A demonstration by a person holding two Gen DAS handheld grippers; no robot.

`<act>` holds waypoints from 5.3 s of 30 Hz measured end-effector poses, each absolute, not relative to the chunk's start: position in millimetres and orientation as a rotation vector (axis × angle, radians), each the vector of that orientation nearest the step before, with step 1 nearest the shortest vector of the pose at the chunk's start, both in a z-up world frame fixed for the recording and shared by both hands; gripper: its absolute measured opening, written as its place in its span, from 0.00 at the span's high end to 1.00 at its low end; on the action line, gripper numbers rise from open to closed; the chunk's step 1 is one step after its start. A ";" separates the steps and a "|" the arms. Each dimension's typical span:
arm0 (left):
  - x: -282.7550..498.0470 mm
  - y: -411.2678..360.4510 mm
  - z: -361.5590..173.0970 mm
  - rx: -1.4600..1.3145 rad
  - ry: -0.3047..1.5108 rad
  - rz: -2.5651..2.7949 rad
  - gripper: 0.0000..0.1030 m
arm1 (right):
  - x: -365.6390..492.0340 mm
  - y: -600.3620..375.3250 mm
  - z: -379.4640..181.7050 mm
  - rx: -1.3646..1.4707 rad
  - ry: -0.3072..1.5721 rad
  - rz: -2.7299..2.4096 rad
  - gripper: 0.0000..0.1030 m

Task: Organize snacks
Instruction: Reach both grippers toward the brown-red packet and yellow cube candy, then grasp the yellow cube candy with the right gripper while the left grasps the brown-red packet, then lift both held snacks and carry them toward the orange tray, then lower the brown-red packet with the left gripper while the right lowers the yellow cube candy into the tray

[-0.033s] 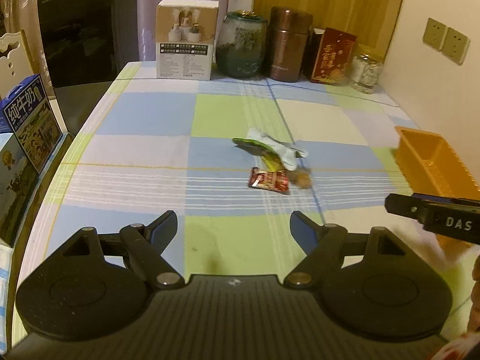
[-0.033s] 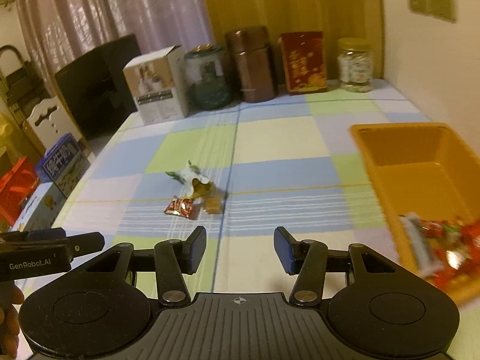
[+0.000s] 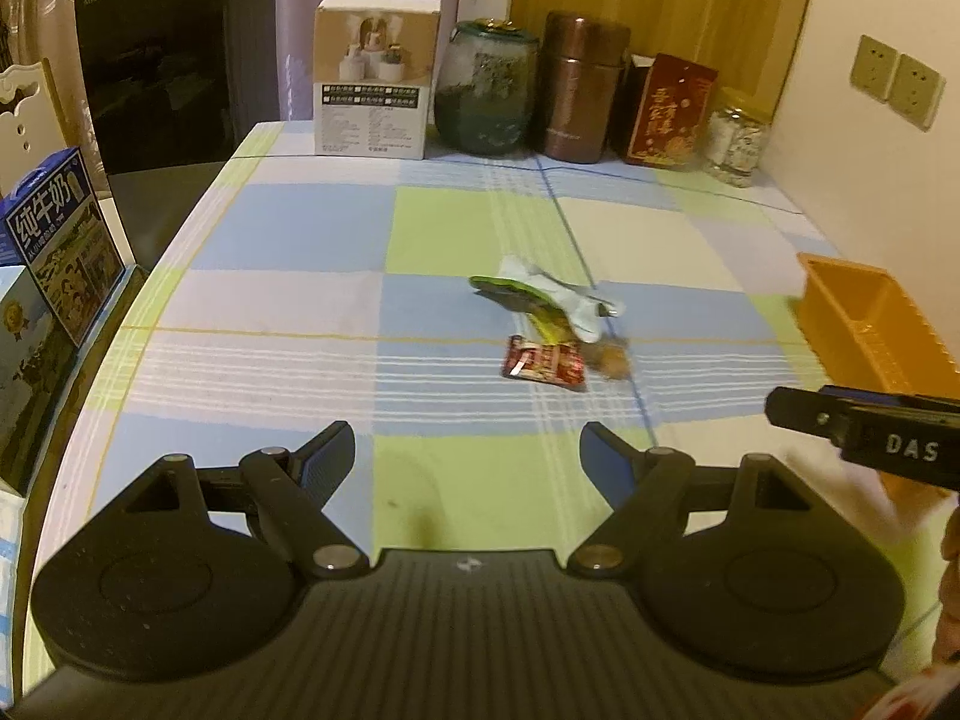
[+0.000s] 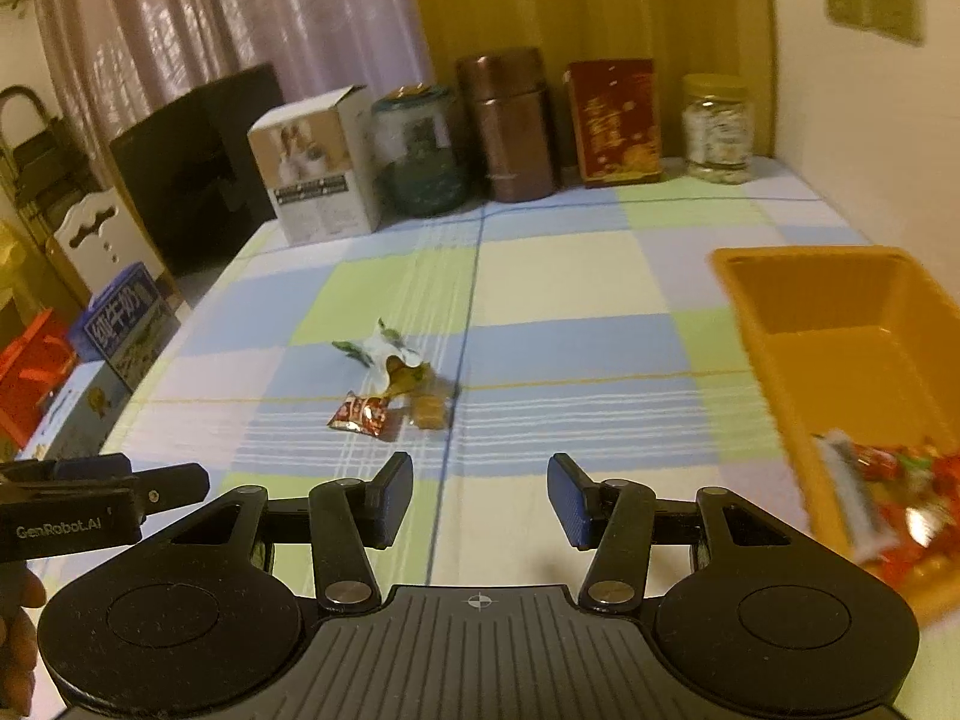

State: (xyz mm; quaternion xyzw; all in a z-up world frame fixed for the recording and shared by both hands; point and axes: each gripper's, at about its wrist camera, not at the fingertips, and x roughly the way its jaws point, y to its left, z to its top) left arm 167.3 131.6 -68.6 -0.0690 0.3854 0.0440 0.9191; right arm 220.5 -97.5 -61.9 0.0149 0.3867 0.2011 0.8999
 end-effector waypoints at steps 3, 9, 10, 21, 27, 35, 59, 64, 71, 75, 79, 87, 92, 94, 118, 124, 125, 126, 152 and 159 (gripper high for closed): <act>179.5 139.8 -78.1 -0.139 0.791 0.090 0.22 | 237.7 -82.9 -76.8 0.016 0.801 0.426 0.50; 201.3 154.4 -98.2 -0.156 0.785 0.093 0.22 | 265.9 -59.7 -103.8 -0.015 0.806 0.456 0.61; 204.3 156.2 -101.2 -0.160 0.786 0.093 0.22 | 270.4 -56.1 -108.7 -0.021 0.806 0.460 0.62; 220.5 169.2 -120.6 -0.206 0.775 0.097 0.22 | 299.5 -31.0 -139.9 -0.030 0.804 0.479 0.67; 221.1 168.1 -122.7 -0.212 0.777 0.085 0.22 | 299.8 -18.3 -146.3 -0.092 0.806 0.462 0.78; 234.3 148.6 -127.2 -0.176 0.784 -0.010 0.22 | 294.4 -39.0 -130.2 -0.069 0.783 0.445 0.80; 273.0 92.5 -146.9 -0.002 0.756 -0.076 0.65 | 278.6 -88.4 -118.9 -0.015 0.795 0.392 0.80; 260.0 92.7 -142.3 -0.020 0.780 -0.066 0.68 | 272.0 -90.4 -116.5 -0.012 0.803 0.388 0.80; 224.4 88.6 -127.5 -0.078 0.804 -0.034 0.68 | 251.5 -95.1 -106.9 -0.010 0.812 0.384 0.80; 201.8 81.7 -111.1 -0.109 0.800 -0.023 0.68 | 234.6 -101.6 -94.3 0.005 0.811 0.376 0.80; 179.6 75.4 -93.7 -0.138 0.789 -0.012 0.68 | 215.8 -107.4 -78.3 0.015 0.803 0.373 0.80; 133.0 63.0 -61.5 -0.162 0.774 -0.003 0.68 | 171.0 -121.9 -41.9 0.036 0.777 0.361 0.80; 106.8 55.8 -46.1 -0.171 0.765 -0.006 0.68 | 146.3 -130.4 -23.6 0.044 0.760 0.358 0.80; 97.2 53.0 -40.3 -0.173 0.760 -0.007 0.68 | 136.0 -133.4 -17.4 0.044 0.751 0.357 0.80; 63.5 12.0 -7.4 -0.157 0.729 -0.080 0.68 | 89.1 -188.9 12.6 0.061 0.721 0.264 0.80; 66.4 -6.3 -3.7 -0.153 0.733 -0.117 0.68 | 86.9 -208.2 16.9 0.074 0.714 0.229 0.80; 67.2 -9.1 -3.4 -0.153 0.734 -0.123 0.68 | 86.8 -212.1 17.5 0.078 0.713 0.222 0.80; 68.2 -12.5 -2.9 -0.153 0.735 -0.131 0.68 | 86.7 -216.0 18.1 0.081 0.712 0.215 0.80; 103.2 -99.5 -0.8 -0.104 0.757 -0.282 0.68 | 95.1 -305.0 22.7 0.157 0.700 0.062 0.80; 114.4 -119.9 -2.2 -0.094 0.762 -0.312 0.68 | 101.1 -320.1 21.0 0.168 0.702 0.041 0.80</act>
